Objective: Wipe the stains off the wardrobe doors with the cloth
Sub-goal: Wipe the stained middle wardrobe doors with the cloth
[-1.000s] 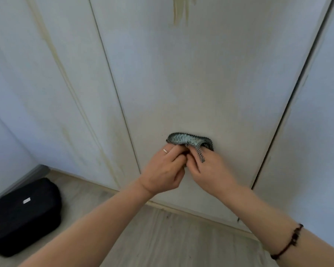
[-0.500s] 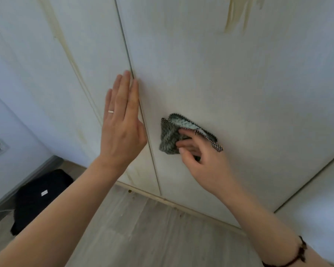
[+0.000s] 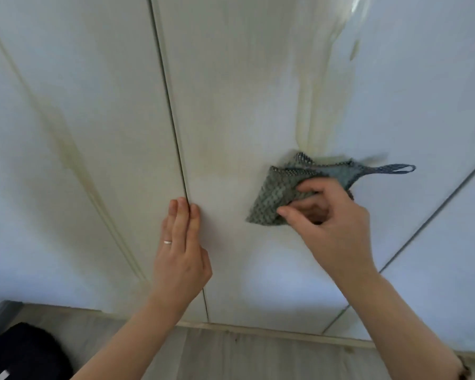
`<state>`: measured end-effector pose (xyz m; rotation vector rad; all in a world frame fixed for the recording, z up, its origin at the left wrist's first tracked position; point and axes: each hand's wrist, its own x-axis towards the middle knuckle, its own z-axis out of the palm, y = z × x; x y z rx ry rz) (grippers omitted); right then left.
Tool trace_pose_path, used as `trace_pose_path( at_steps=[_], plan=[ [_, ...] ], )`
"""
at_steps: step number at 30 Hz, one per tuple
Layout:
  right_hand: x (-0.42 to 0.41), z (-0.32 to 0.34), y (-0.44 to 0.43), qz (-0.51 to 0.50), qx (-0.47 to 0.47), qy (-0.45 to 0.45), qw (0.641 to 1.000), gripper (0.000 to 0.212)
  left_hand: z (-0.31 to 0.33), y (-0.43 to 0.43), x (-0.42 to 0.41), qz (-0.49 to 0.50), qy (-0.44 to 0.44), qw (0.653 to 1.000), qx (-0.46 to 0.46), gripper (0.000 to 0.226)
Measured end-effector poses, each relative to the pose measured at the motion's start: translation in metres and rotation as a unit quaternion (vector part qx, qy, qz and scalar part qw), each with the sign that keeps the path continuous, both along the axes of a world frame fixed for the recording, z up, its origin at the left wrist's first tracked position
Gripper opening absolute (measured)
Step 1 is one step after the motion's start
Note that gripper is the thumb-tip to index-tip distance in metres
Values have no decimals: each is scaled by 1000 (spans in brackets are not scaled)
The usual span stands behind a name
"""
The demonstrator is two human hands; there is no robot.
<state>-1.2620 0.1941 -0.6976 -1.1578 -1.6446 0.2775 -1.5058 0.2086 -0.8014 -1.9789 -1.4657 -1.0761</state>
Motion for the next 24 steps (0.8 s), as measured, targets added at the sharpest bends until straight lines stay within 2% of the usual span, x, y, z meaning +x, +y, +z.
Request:
trace_pose_path(
  at_steps=[2, 4, 6, 7, 9, 12, 13, 14, 16, 18, 21, 22, 24],
  plan=[
    [-20, -28, -1, -11, -36, -124, 992, 28, -1, 3, -4, -13, 10, 1000, 10, 75],
    [-27, -68, -1, -17, -54, -248, 967, 30, -4, 4, -9, -19, 29, 999, 5, 80],
    [-28, -82, 0, -42, -46, -314, 948, 32, -5, 4, -18, -29, 52, 998, -2, 81],
    [-27, -78, 3, -70, -5, -335, 940, 31, -5, 4, -20, -33, 61, 998, -8, 80],
    [-37, -45, 10, -152, 123, -333, 923, 38, 1, 4, -25, -47, 70, 996, -29, 75],
    [-74, 46, 21, -200, 299, -241, 901, 58, 18, -7, -30, -90, 40, 993, -66, 71],
    [-82, 69, 28, -210, 325, -223, 895, 63, 23, -9, -29, -114, 21, 991, -72, 66],
    [-90, 90, 34, -216, 329, -223, 892, 62, 32, -13, -32, -132, -4, 989, -71, 59],
    [-97, 99, 47, -208, 326, -266, 883, 42, 60, -21, -43, -152, -58, 986, -36, 47],
    [-97, 58, 48, -170, 323, -345, 865, 19, 94, -25, -56, -144, -77, 986, 19, 44],
    [-87, -20, 34, -47, 262, -464, 845, 35, 147, -26, -73, -91, -54, 992, 71, 53],
    [-84, -20, 32, -23, 252, -485, 837, 36, 163, -23, -75, -76, -29, 994, 79, 58],
    [-90, 26, 40, -39, 284, -470, 835, 29, 195, -16, -76, -51, 33, 994, 86, 67]
  ],
)
